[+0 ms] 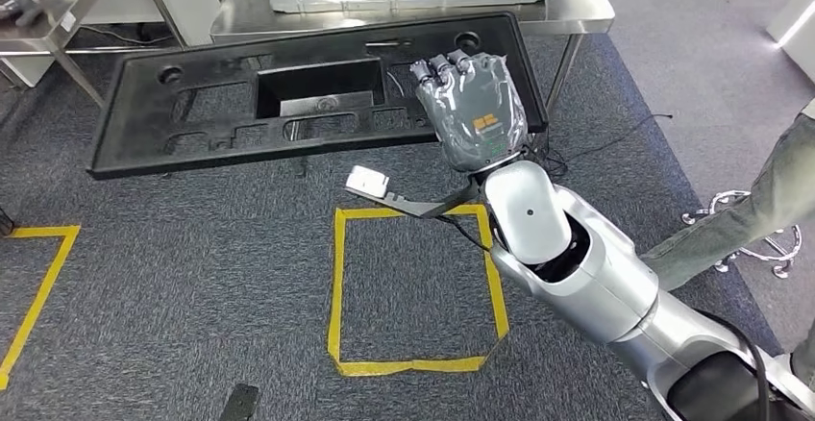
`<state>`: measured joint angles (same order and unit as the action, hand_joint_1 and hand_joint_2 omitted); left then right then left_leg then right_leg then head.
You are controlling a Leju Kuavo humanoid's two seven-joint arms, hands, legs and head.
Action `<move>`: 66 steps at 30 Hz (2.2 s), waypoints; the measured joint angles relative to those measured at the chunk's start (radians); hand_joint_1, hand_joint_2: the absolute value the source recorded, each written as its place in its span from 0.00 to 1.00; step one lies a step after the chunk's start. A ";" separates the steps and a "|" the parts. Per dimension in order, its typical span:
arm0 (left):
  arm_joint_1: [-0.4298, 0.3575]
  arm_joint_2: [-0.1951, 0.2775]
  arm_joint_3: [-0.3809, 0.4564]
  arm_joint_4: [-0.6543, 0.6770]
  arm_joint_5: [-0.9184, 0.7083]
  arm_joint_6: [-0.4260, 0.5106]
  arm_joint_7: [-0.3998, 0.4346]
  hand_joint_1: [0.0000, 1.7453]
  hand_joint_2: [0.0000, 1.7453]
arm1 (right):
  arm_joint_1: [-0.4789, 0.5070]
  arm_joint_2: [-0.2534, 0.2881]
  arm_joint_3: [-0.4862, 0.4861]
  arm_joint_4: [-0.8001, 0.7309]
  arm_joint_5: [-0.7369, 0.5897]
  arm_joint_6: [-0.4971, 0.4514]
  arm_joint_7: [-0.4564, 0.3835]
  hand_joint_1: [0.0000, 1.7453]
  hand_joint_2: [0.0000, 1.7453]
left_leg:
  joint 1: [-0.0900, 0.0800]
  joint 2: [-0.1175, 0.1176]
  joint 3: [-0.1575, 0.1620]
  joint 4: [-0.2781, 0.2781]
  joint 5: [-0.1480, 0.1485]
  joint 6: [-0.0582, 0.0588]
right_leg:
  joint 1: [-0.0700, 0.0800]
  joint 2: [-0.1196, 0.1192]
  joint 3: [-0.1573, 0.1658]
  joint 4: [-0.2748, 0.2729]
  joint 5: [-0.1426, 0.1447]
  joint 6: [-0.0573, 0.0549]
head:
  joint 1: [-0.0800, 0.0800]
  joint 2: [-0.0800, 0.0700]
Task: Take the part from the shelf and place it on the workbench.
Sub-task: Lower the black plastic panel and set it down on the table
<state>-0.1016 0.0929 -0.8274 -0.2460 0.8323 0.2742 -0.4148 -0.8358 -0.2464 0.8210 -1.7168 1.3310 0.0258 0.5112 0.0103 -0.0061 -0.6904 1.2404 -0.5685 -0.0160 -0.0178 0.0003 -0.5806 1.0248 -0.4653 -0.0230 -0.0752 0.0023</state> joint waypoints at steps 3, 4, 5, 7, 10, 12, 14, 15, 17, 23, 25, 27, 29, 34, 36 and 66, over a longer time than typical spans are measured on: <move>0.006 0.000 0.000 0.000 0.000 0.001 0.001 0.00 1.00 | 0.002 0.000 0.000 -0.001 0.000 0.005 0.000 1.00 1.00 | 0.001 0.000 -0.090 0.056 0.049 0.003 | 0.000 0.002 0.038 0.000 -0.031 0.001 | 0.000 0.000; 0.007 0.000 0.000 0.000 0.000 0.002 0.001 0.00 1.00 | 0.002 0.000 0.000 -0.001 0.000 0.007 -0.001 1.00 1.00 | 0.000 0.000 -0.083 0.002 0.104 0.007 | 0.001 0.003 0.055 -0.001 -0.044 0.003 | 0.000 0.000; 0.008 0.000 0.000 0.000 0.000 0.002 0.001 0.00 1.00 | 0.002 0.000 0.000 -0.002 0.000 0.008 -0.001 1.00 1.00 | -0.001 0.000 -0.064 -0.070 0.159 0.014 | 0.000 0.003 0.070 -0.002 -0.057 0.005 | 0.000 0.000; 0.007 0.001 0.000 0.000 -0.001 0.002 0.002 0.00 1.00 | 0.001 0.000 0.000 -0.003 0.000 0.008 -0.002 1.00 1.00 | -0.010 0.001 -0.018 -0.181 0.207 0.028 | 0.002 0.004 0.090 -0.010 -0.077 0.014 | 0.001 0.000; 0.006 0.002 0.000 0.001 -0.004 0.003 0.005 0.00 1.00 | 0.000 0.000 0.000 -0.005 -0.003 0.009 -0.002 1.00 1.00 | -0.016 0.001 0.019 -0.231 0.179 0.044 | 0.005 0.004 0.110 -0.021 -0.073 0.032 | 0.001 0.000; 0.008 0.003 0.000 0.001 -0.004 0.004 0.006 0.00 1.00 | 0.000 0.000 0.000 -0.006 -0.003 0.009 -0.003 1.00 1.00 | -0.010 0.000 0.043 -0.250 0.170 0.052 | 0.006 0.003 0.089 0.033 -0.048 0.039 | 0.003 0.000; 0.009 0.003 0.000 0.001 -0.004 0.004 0.005 0.00 1.00 | 0.000 0.000 0.000 -0.006 -0.003 0.010 -0.003 1.00 1.00 | -0.006 -0.002 0.070 -0.263 0.159 0.060 | 0.005 0.003 0.013 0.147 -0.044 0.039 | 0.007 0.000; 0.009 0.003 0.000 0.001 -0.005 0.004 0.005 0.00 1.00 | 0.001 0.000 0.000 -0.006 -0.003 0.010 -0.003 1.00 1.00 | -0.006 -0.004 0.082 -0.265 0.149 0.063 | 0.006 0.003 -0.033 0.204 -0.066 0.039 | 0.009 0.000; 0.010 0.003 0.000 0.001 -0.004 0.005 0.006 0.00 1.00 | 0.005 0.000 0.000 -0.005 -0.003 0.010 -0.003 1.00 1.00 | -0.007 -0.008 0.110 -0.265 0.124 0.064 | 0.006 0.003 -0.106 0.261 -0.143 0.043 | 0.010 0.000; 0.015 0.003 0.000 0.001 -0.004 0.005 0.013 0.00 1.00 | 0.011 -0.005 0.000 -0.001 -0.005 0.013 -0.003 1.00 1.00 | -0.010 -0.018 0.206 -0.258 0.034 0.047 | 0.008 0.003 -0.116 0.018 0.066 0.036 | 0.015 0.000; 0.012 0.005 0.000 0.001 -0.004 0.005 0.014 0.00 1.00 | 0.010 -0.006 0.000 -0.002 -0.006 0.014 -0.003 1.00 1.00 | -0.011 -0.019 0.219 -0.244 0.019 0.035 | 0.013 0.004 -0.105 0.004 0.088 0.024 | 0.017 0.000; 0.009 0.007 -0.001 0.001 -0.003 0.005 0.013 0.00 1.00 | 0.005 -0.007 0.000 -0.003 -0.006 0.016 -0.004 1.00 1.00 | -0.009 -0.016 0.206 -0.194 0.033 0.027 | 0.012 0.005 -0.087 0.003 0.076 0.010 | 0.017 0.000; 0.006 0.007 -0.001 0.001 -0.003 0.005 0.013 0.00 1.00 | 0.000 -0.009 0.000 -0.004 -0.006 0.018 -0.004 1.00 1.00 | -0.006 -0.011 0.148 -0.098 0.037 0.018 | 0.010 0.005 -0.066 0.001 0.060 0.000 | 0.016 0.000; 0.008 0.007 -0.001 0.001 -0.002 0.006 0.013 0.00 1.00 | -0.001 -0.009 0.001 -0.003 -0.006 0.024 -0.004 1.00 1.00 | -0.002 -0.008 -0.020 0.029 -0.093 0.011 | 0.011 0.008 0.001 0.001 0.003 -0.003 | 0.016 0.000; 0.011 0.008 -0.001 0.001 0.000 0.007 0.013 0.00 1.00 | 0.000 -0.010 0.001 -0.003 -0.006 0.027 -0.005 1.00 1.00 | -0.006 -0.008 -0.030 -0.045 -0.061 0.020 | 0.013 0.008 0.039 0.000 -0.025 -0.002 | 0.016 0.000; 0.011 0.016 -0.001 0.002 0.002 0.014 0.038 0.00 1.00 | 0.033 -0.044 0.001 -0.009 -0.010 0.043 -0.003 1.00 1.00 | -0.010 -0.006 -0.029 0.007 -0.037 0.012 | 0.011 0.014 0.009 0.002 0.002 -0.002 | 0.022 0.000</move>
<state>-0.0902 0.1090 -0.8286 -0.2441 0.8338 0.2878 -0.3766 -0.8031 -0.2904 0.8225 -1.7256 1.3214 0.0690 0.5084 0.0007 -0.0119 -0.7193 1.2478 -0.6054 -0.0036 -0.0073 0.0142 -0.5718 1.0267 -0.4629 -0.0246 -0.0534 0.0023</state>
